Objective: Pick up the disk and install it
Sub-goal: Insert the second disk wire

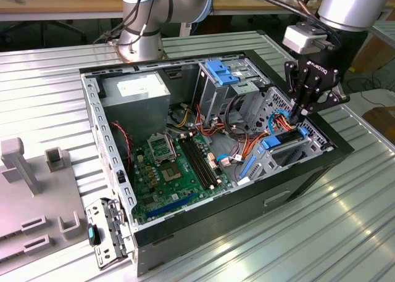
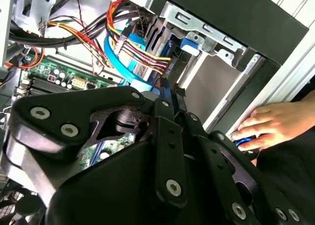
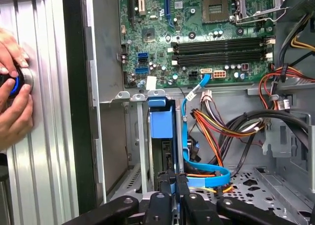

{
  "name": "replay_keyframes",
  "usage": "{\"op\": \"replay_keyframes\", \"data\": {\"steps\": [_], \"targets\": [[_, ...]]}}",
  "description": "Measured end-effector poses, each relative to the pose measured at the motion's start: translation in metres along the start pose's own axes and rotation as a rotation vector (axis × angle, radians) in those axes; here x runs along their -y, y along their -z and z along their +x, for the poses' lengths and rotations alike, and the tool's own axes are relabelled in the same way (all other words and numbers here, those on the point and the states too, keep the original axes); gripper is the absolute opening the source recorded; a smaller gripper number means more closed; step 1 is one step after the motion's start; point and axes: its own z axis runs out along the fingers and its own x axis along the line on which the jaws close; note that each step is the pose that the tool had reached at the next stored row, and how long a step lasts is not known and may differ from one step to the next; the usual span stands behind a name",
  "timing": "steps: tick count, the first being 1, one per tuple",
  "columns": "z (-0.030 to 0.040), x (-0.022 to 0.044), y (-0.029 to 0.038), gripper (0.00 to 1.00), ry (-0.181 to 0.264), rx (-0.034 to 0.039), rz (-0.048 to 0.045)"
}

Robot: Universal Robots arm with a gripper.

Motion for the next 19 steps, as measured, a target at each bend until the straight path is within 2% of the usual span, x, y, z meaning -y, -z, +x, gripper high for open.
{"op": "replay_keyframes", "data": {"steps": [1, 2, 6, 9, 10, 11, 12, 13, 14, 15, 16, 18, 19], "targets": [[0.0002, -0.0043, -0.0002, 0.16, -0.004, 0.0016, 0.0223], [0.0004, -0.0069, -0.0006, 0.16, -0.006, 0.0024, 0.0342], [0.0043, -0.0088, -0.0057, 0.16, -0.006, 0.0047, 0.035], [0.0079, -0.0089, -0.0096, 0.16, -0.007, 0.0146, 0.0342], [0.01, -0.0093, -0.0109, 0.16, -0.007, 0.0221, 0.0336], [0.0113, -0.0102, -0.0116, 0.16, -0.008, 0.034, 0.0327], [0.0129, -0.0106, -0.0123, 0.16, -0.009, 0.0551, 0.031], [0.0138, -0.0107, -0.0129, 0.16, -0.01, 0.0637, 0.0304], [0.0154, -0.0109, -0.0144, 0.16, -0.01, 0.0694, 0.03], [0.0179, -0.0108, -0.0163, 0.16, -0.009, 0.0703, 0.03], [0.0181, -0.0108, -0.0176, 0.16, 0.0, 0.0713, 0.0312], [0.0178, -0.0109, -0.0202, 0.16, 0.045, 0.0742, 0.0368], [0.0176, -0.011, -0.0212, 0.16, 0.045, 0.0742, 0.0369]]}}
